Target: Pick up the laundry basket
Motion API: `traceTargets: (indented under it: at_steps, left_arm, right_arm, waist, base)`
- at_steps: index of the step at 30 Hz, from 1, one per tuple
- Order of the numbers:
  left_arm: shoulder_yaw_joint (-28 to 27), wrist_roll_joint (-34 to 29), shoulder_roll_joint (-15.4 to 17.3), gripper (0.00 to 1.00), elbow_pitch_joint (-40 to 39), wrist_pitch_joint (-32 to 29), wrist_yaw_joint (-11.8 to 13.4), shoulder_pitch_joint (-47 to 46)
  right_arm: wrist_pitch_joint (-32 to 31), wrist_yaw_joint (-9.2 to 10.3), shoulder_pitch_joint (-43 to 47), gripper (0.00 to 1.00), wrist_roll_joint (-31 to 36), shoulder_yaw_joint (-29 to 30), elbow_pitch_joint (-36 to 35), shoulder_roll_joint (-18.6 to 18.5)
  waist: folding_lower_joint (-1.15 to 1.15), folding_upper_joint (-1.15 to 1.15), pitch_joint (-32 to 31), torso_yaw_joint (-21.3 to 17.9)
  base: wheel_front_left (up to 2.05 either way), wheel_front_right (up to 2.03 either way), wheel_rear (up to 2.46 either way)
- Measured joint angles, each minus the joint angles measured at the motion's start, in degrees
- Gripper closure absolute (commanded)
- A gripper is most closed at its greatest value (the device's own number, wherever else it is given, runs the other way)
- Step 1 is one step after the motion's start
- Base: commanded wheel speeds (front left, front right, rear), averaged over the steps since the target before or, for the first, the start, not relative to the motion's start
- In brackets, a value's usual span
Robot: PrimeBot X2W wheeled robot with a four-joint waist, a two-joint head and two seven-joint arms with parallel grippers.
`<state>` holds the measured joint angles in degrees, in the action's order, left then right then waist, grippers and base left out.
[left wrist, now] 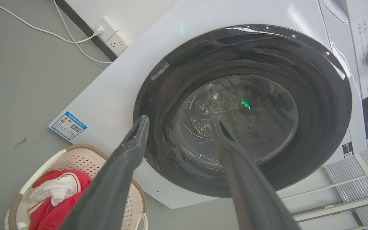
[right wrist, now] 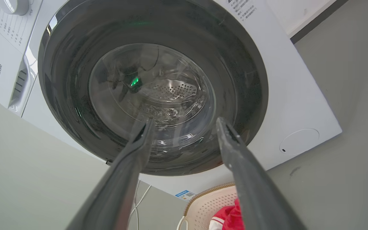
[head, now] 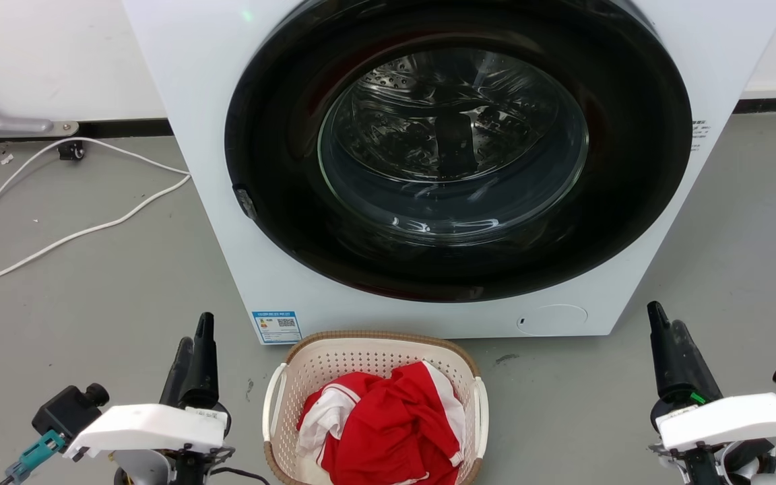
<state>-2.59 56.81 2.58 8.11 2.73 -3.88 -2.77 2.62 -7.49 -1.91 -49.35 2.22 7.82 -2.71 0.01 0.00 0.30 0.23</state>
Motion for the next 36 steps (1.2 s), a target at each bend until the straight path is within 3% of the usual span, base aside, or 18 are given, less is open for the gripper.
traceTargets:
  at_steps: [16,36]
  left_arm:
    - [0.75,-12.33,0.04,0.00,-2.11,2.96,0.40,0.59]
    - [1.52,-25.07,0.12,0.00,-3.12,6.10,0.62,1.63]
  right_arm:
    - [2.99,0.00,0.85,0.00,14.92,-1.19,-2.77,-0.01]
    - [6.11,0.00,1.96,0.00,28.50,-1.03,-4.63,-0.01]
  waist:
    - [0.00,0.00,0.03,0.04]
    - [0.00,0.00,-0.01,-0.10]
  base:
    - [0.00,0.00,0.00]
    - [0.00,0.00,0.00]
